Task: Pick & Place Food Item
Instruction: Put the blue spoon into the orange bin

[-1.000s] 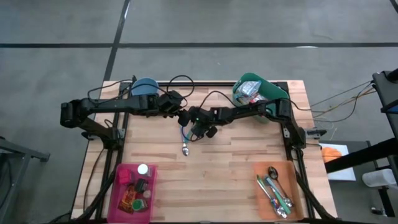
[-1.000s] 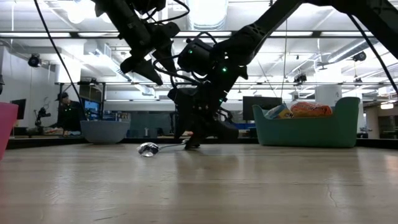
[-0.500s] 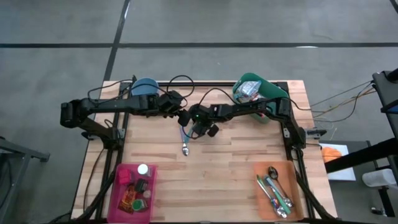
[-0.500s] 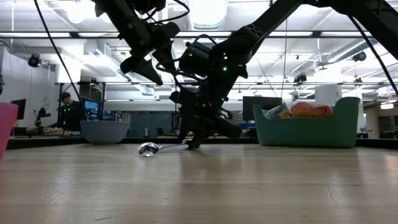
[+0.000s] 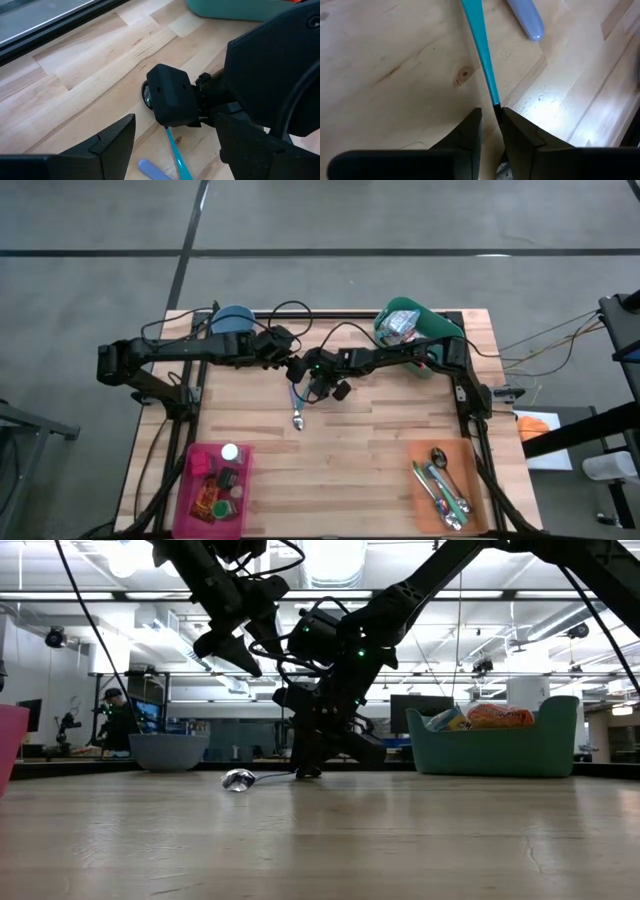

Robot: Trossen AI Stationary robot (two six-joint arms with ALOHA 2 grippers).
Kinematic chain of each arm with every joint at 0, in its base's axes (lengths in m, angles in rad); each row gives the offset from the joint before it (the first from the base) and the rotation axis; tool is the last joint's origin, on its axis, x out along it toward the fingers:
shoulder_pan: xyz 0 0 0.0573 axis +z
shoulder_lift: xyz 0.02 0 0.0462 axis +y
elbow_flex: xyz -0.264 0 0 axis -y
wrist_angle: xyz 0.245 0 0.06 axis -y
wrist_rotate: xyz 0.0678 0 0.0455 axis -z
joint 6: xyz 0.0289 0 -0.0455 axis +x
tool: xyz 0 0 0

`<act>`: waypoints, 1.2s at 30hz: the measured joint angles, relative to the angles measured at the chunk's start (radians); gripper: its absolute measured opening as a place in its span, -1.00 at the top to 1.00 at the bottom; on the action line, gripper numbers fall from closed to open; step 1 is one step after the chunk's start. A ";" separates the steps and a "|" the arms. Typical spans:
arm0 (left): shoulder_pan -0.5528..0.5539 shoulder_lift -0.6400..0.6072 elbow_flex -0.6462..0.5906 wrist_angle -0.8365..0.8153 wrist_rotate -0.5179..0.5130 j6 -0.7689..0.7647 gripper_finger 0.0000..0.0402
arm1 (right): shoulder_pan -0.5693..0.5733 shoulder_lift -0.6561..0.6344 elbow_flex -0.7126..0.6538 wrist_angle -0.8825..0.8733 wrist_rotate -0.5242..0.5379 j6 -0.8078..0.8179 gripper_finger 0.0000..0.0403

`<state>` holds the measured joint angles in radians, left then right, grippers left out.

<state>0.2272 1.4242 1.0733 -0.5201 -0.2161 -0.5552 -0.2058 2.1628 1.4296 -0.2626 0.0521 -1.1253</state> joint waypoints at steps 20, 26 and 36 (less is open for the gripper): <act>0.000 0.000 0.000 0.000 0.000 0.000 -0.39 | 0.038 -0.076 -0.002 -0.284 0.005 0.205 0.67; 0.000 0.000 0.000 0.000 0.000 0.000 -0.39 | 0.044 -0.091 -0.003 -0.280 -0.003 0.210 0.67; 0.001 0.000 0.000 0.001 0.000 -0.001 -0.39 | 0.049 -0.223 -0.003 -0.300 0.016 0.538 0.67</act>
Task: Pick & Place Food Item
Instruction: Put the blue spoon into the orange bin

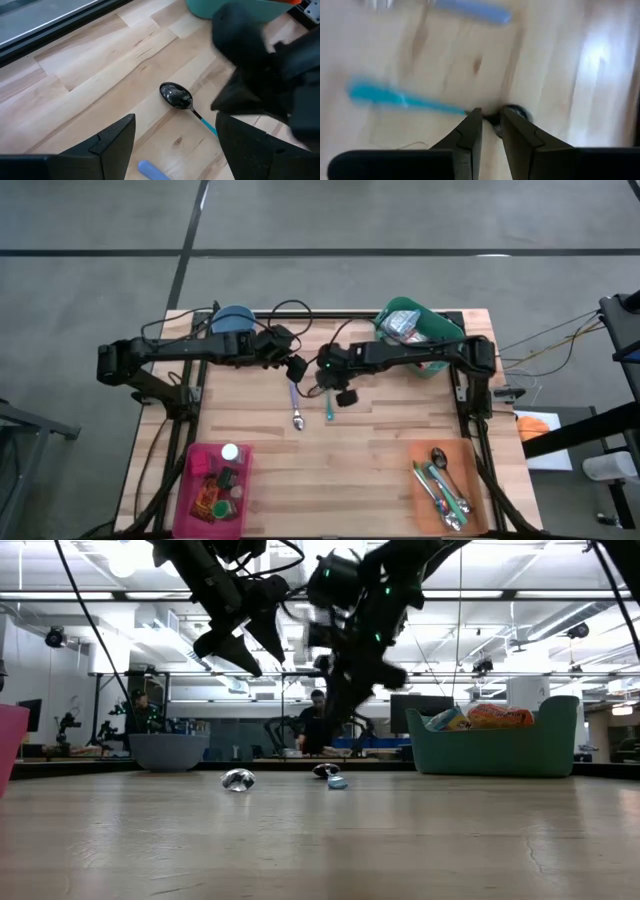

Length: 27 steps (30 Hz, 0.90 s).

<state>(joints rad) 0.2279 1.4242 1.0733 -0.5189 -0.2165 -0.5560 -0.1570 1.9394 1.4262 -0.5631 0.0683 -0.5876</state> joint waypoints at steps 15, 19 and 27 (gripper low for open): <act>0.000 0.000 0.000 -0.038 0.000 0.034 -0.39 | 0.014 0.030 -0.017 0.132 0.056 1.198 0.66; 0.000 0.000 0.000 -0.030 0.000 0.033 -0.39 | 0.020 0.054 -0.017 0.135 0.113 1.315 0.50; -0.001 0.000 0.000 -0.028 0.000 0.032 -0.39 | 0.041 0.072 -0.029 0.128 0.171 1.405 0.15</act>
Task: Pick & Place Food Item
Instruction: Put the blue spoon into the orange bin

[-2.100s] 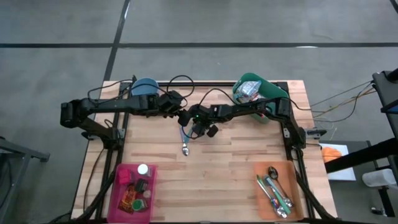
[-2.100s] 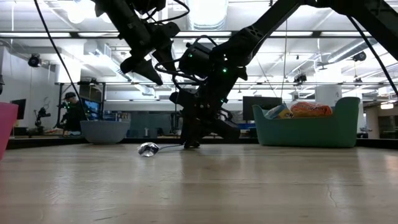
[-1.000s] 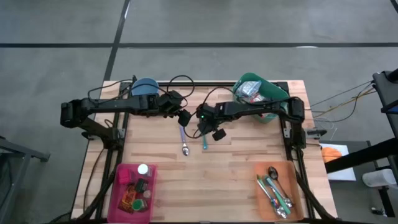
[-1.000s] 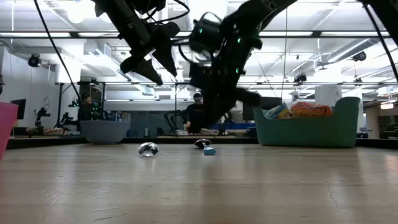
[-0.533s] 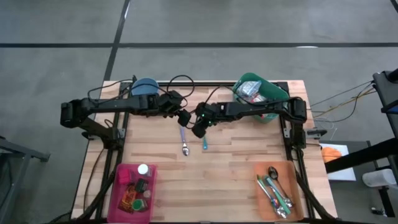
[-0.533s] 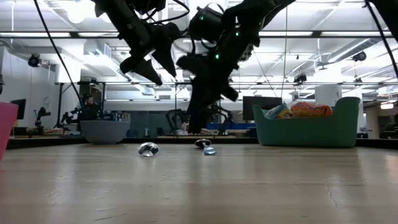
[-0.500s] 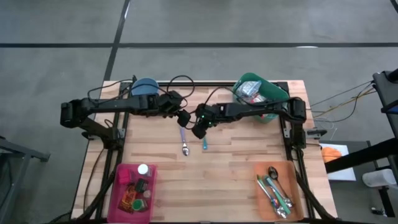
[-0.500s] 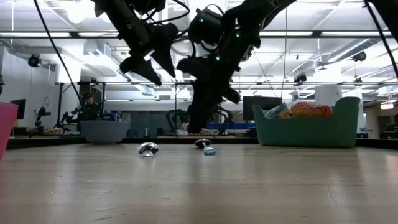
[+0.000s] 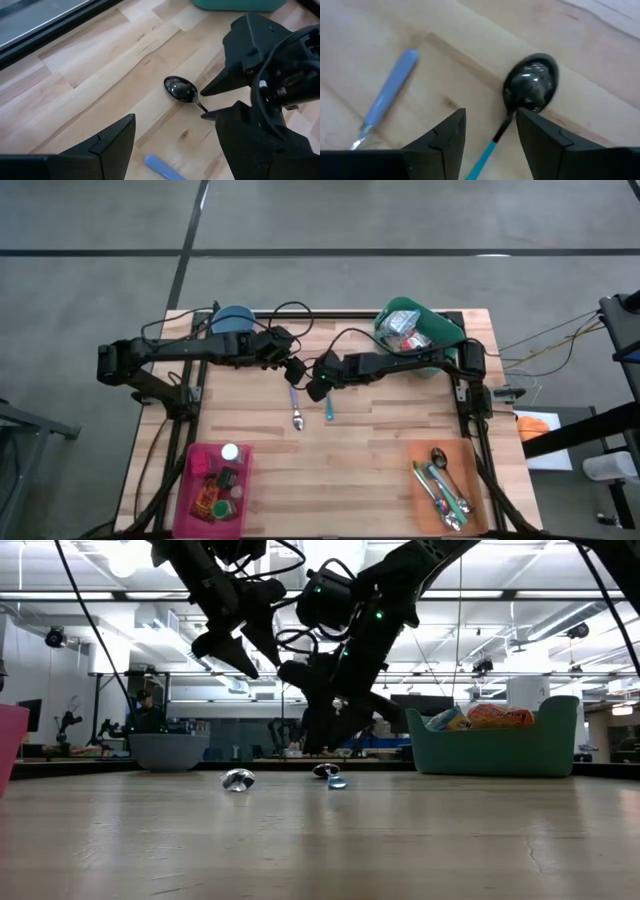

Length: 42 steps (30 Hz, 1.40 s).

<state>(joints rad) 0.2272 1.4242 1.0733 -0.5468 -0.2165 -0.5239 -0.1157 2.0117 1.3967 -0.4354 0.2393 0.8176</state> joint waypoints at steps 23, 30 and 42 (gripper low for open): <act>0.000 0.000 0.000 -0.004 0.000 -0.003 -0.39 | 0.036 0.109 -0.027 0.043 0.170 0.107 0.13; 0.000 0.000 0.000 -0.003 0.000 -0.002 -0.39 | 0.036 0.113 -0.027 0.051 0.172 0.094 0.13; 0.000 0.000 0.000 -0.003 0.000 0.000 -0.39 | 0.035 0.114 -0.028 0.049 0.161 0.068 0.30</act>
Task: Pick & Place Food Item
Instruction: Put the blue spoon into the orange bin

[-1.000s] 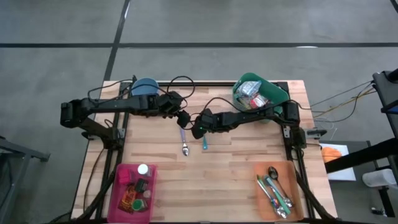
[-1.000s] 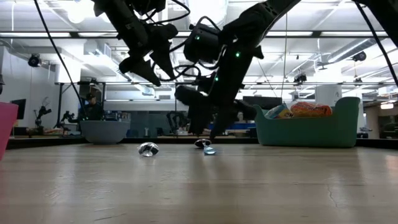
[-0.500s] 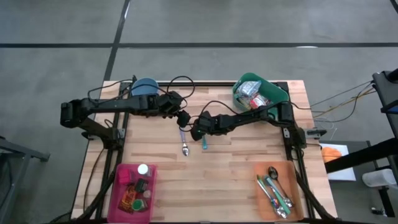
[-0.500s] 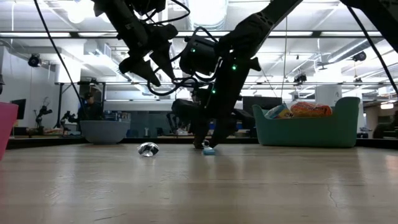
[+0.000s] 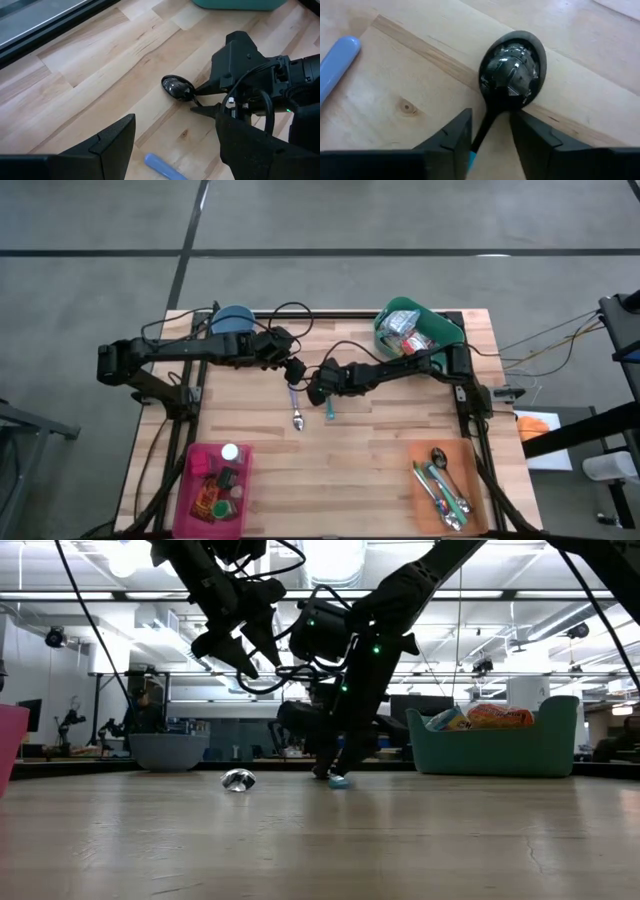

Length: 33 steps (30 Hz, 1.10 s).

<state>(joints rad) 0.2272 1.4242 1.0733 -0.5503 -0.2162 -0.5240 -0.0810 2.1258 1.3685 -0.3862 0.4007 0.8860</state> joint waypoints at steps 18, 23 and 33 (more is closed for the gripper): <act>0.000 0.000 0.000 0.000 0.000 0.000 -0.39 | -0.001 0.002 0.000 0.009 -0.005 -0.019 0.91; 0.000 0.000 0.000 0.000 0.000 0.000 -0.39 | 0.000 -0.006 0.000 -0.001 -0.005 -0.028 0.91; 0.000 0.000 0.000 0.000 0.000 -0.003 -0.39 | 0.023 -0.117 -0.005 -0.173 0.019 -0.035 0.92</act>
<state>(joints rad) 0.2272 1.4242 1.0732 -0.5499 -0.2162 -0.5266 -0.0583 2.0091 1.3640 -0.5592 0.4199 0.8509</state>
